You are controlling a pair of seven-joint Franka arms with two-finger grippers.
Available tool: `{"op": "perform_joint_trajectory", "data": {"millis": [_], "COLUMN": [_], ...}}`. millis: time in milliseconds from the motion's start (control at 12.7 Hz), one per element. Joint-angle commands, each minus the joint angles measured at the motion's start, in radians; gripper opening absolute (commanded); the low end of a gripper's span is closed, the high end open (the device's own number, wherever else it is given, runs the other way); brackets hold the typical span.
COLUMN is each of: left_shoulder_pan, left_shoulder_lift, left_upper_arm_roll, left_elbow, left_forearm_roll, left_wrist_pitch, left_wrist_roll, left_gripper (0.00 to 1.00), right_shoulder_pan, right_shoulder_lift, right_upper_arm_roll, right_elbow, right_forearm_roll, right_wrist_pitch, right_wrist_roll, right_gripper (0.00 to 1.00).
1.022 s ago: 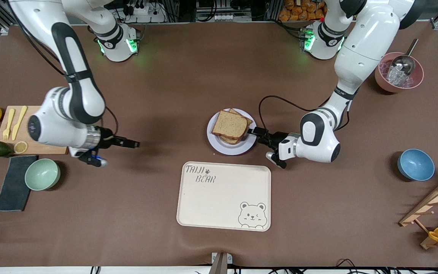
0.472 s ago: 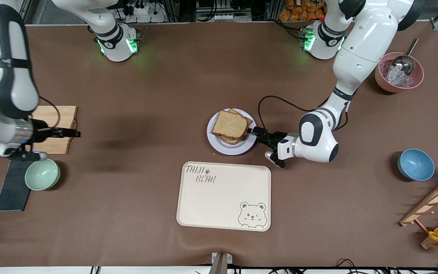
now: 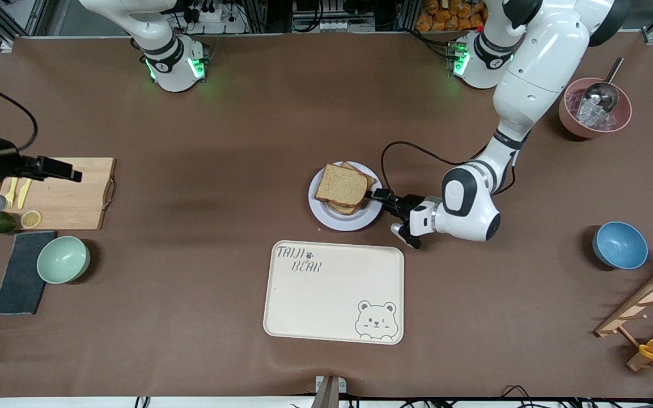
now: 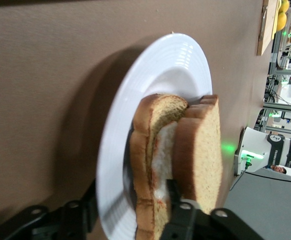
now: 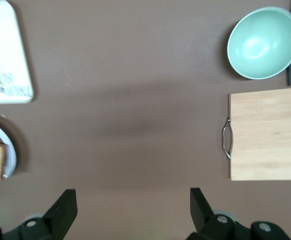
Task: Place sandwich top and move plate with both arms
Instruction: 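Close the left gripper on the plate rim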
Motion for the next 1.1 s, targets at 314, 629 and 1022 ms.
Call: {"op": "perform_joint_trajectory", "data": {"millis": [314,629,1022], "left_shoulder_pan": [0.005,0.017,0.031], "left_shoulder_lift": [0.013,0.013,0.0], "left_upper_arm_roll": [0.005,0.005,0.005], "left_elbow": [0.012,0.008,0.009], "left_forearm_roll": [-0.027,-0.127,-0.208], "left_wrist_pitch": [0.009,0.007,-0.007], "left_wrist_roll": [0.06,0.12,0.088], "left_gripper": [0.0,0.0,0.0], "right_shoulder_pan": [-0.008,0.001,0.005], "right_shoulder_lift": [-0.04,-0.112,-0.126], "right_upper_arm_roll": [0.041,0.042,0.073], "right_elbow": [0.066,-0.035,-0.085], "right_forearm_roll": [-0.045,-0.068,-0.125], "right_wrist_pitch": [-0.098,-0.002,0.054], "right_wrist_roll": [0.119,0.125,0.124], "right_gripper": [1.0,1.0,1.0]}}
